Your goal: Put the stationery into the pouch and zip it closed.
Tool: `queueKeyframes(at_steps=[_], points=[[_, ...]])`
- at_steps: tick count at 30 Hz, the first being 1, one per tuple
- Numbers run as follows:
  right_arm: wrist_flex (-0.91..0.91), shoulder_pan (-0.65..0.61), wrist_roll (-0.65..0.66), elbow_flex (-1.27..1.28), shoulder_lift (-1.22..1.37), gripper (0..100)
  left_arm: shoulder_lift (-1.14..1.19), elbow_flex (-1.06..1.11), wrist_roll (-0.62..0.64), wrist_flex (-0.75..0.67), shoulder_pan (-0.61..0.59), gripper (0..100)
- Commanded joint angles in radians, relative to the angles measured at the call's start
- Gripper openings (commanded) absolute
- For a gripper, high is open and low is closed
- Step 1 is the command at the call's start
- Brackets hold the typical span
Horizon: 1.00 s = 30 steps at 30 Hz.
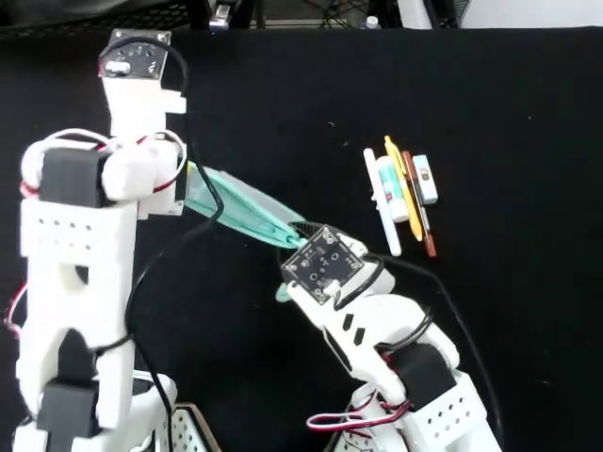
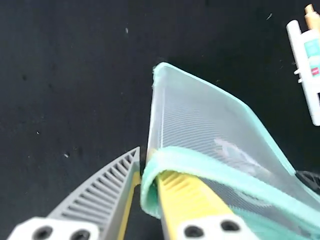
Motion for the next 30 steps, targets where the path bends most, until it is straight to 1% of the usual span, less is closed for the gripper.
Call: queueKeyframes(at_steps=[1,4,7,10,13,16,20,22,24,25,26,30], points=[[0.003,0.057,0.052,-0.002,0.005,1.2,-0.084,-0.058,0.017,0.003,-0.005,3],[-0.014,0.063,0.064,-0.005,0.005,1.2,-0.117,-0.016,0.018,0.003,-0.002,3],[-0.072,0.066,0.063,-0.002,0.012,1.2,-0.135,0.041,0.018,0.003,0.07,3],[-0.098,0.066,0.055,-0.022,0.071,1.2,-0.167,0.104,0.018,0.003,0.125,3],[-0.091,0.063,0.021,-0.068,0.166,1.2,-0.176,0.142,0.028,0.002,0.136,3],[-0.078,0.051,0.005,-0.122,0.229,1.2,-0.176,0.2,0.083,-0.02,0.136,3],[0.055,-0.058,-0.009,-0.205,0.236,2.8,-0.184,0.311,0.11,-0.115,0.136,3],[0.135,-0.104,-0.012,-0.243,0.236,10.6,-0.186,0.355,0.11,-0.157,0.136,3],[0.209,-0.123,-0.012,-0.277,0.236,22.6,-0.186,0.384,0.11,-0.184,0.136,3],[0.25,-0.124,-0.006,-0.297,0.236,27.0,-0.186,0.394,0.11,-0.195,0.136,3],[0.295,-0.124,-0.005,-0.321,0.236,28.6,-0.186,0.403,0.11,-0.204,0.136,3],[0.465,-0.124,-0.005,-0.478,0.216,25.7,-0.186,0.443,0.11,-0.239,0.14,3]])
